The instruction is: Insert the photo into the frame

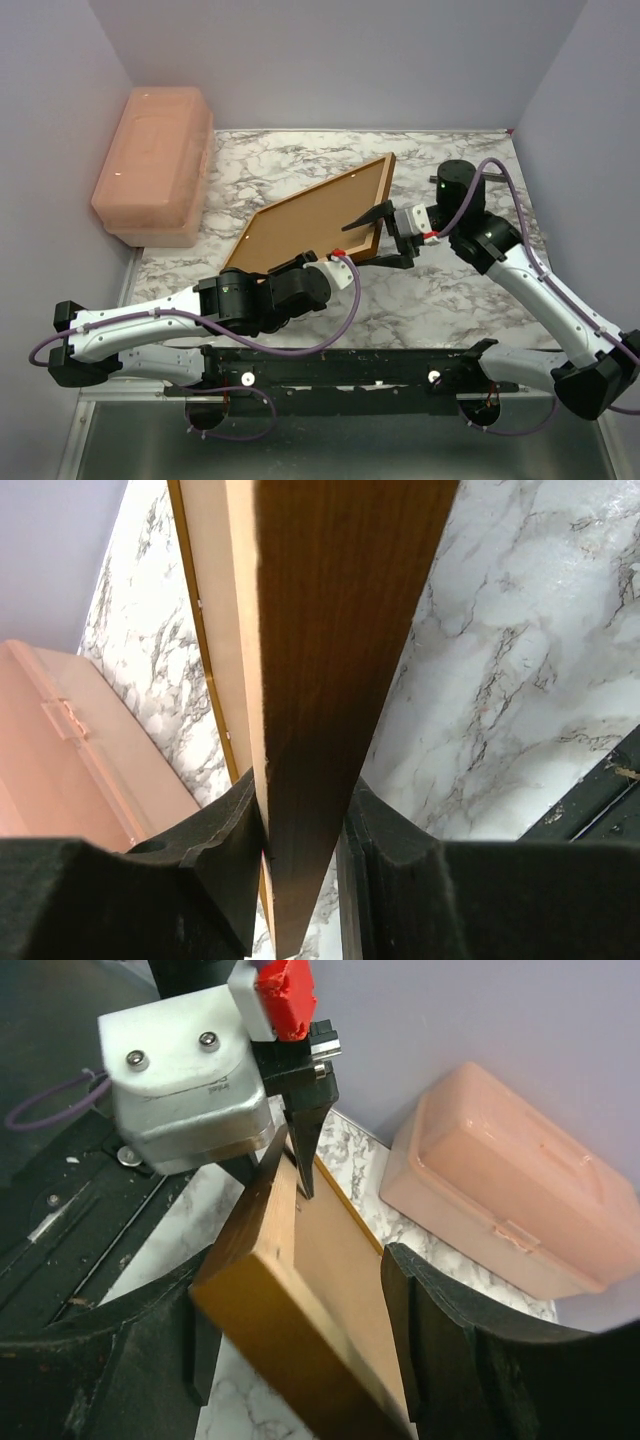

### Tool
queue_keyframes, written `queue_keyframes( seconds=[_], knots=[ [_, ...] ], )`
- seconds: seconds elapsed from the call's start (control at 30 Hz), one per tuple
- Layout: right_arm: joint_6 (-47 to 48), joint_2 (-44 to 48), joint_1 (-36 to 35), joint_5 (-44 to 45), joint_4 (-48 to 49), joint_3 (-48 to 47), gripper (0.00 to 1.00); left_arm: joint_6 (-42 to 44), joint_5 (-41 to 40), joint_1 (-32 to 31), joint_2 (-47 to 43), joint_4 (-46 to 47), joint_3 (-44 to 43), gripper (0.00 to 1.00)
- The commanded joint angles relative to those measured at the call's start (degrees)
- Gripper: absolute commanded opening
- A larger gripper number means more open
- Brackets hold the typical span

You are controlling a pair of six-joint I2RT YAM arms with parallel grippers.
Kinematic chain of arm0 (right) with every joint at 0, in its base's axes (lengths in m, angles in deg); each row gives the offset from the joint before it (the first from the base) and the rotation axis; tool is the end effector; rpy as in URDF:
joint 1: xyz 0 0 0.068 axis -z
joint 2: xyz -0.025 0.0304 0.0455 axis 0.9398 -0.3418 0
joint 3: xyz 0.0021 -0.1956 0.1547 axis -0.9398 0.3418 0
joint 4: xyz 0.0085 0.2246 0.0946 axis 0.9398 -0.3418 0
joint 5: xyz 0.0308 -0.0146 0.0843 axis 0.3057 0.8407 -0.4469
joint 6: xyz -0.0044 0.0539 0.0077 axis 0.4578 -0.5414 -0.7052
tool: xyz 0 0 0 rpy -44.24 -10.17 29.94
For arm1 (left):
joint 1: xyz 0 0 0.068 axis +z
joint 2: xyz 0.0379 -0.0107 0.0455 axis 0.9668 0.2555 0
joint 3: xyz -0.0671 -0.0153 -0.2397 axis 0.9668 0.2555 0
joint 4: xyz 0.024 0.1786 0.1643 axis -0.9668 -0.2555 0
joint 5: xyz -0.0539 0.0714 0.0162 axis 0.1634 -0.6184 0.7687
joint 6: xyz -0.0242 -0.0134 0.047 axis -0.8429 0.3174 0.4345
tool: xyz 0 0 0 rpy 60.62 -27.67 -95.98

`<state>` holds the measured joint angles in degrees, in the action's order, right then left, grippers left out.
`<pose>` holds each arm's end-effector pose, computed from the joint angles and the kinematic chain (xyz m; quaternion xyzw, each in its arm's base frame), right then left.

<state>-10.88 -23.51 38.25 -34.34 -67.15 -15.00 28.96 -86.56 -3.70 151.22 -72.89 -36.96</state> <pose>0.1710 0.1468 0.3723 -0.6750 0.2766 0.4092 0.5481 0.0604 -0.1867 0.3344 0.4702 0.7492 0.0279 0.4657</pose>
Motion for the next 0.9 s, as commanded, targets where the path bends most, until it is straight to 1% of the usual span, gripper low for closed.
queue_keyframes(
  seconds=[0.0,0.07,0.17,0.33,0.43,0.5,0.53,0.57,0.63,0.7,0.73,0.77,0.87],
  knots=[
    [12.2,-3.4,-3.5,4.5,-13.0,-4.5,0.63,-4.5,3.7,-0.6,-1.2,4.6,-3.0,0.12],
    [12.4,-3.0,-3.7,5.2,-12.9,-4.1,0.58,-4.5,3.7,-0.6,-1.2,4.5,-3.0,0.12],
    [9.9,-1.1,-3.7,7.0,-9.9,-2.1,0.51,-4.6,3.6,-0.6,-1.7,4.6,-3.3,0.12],
    [9.1,0.5,-3.7,8.2,-10.0,-1.5,0.35,-4.3,3.6,-0.6,-2.9,5.1,-3.9,0.12],
    [8.4,0.9,-3.7,7.4,-10.3,-1.5,0.23,-4.4,3.5,-0.6,-3.3,5.4,-4.5,0.14],
    [7.6,1.1,-3.7,6.7,-10.4,-1.5,0.10,-4.7,3.0,-0.6,-3.4,5.3,-5.3,0.18],
    [6.7,1.2,-3.7,6.5,-10.0,-1.5,0.05,-4.8,2.7,-0.6,-3.5,5.2,-5.8,0.24],
    [6.0,1.3,-3.7,6.4,-9.8,-1.5,0.02,-4.9,2.5,-0.6,-3.5,5.0,-6.3,0.31],
    [4.2,1.7,-3.7,6.2,-9.1,-1.5,0.00,-4.9,2.5,-0.6,-3.8,5.0,-7.9,0.60],
    [1.0,2.1,-3.7,5.9,-7.7,-1.2,0.00,-5.0,2.4,-0.6,-3.8,4.8,-9.7,0.80],
    [-0.7,2.2,-3.7,5.7,-6.7,-1.1,0.00,-5.0,2.6,-0.6,-3.8,4.7,-10.7,0.86],
    [-4.3,2.2,-3.7,5.5,-4.9,-0.8,0.00,-5.1,2.7,-0.6,-3.9,4.9,-11.7,0.90],
    [-13.3,2.2,-3.7,5.2,-0.1,-0.2,0.00,-5.5,2.9,-0.6,-4.1,5.5,-14.1,0.93]
  ],
)
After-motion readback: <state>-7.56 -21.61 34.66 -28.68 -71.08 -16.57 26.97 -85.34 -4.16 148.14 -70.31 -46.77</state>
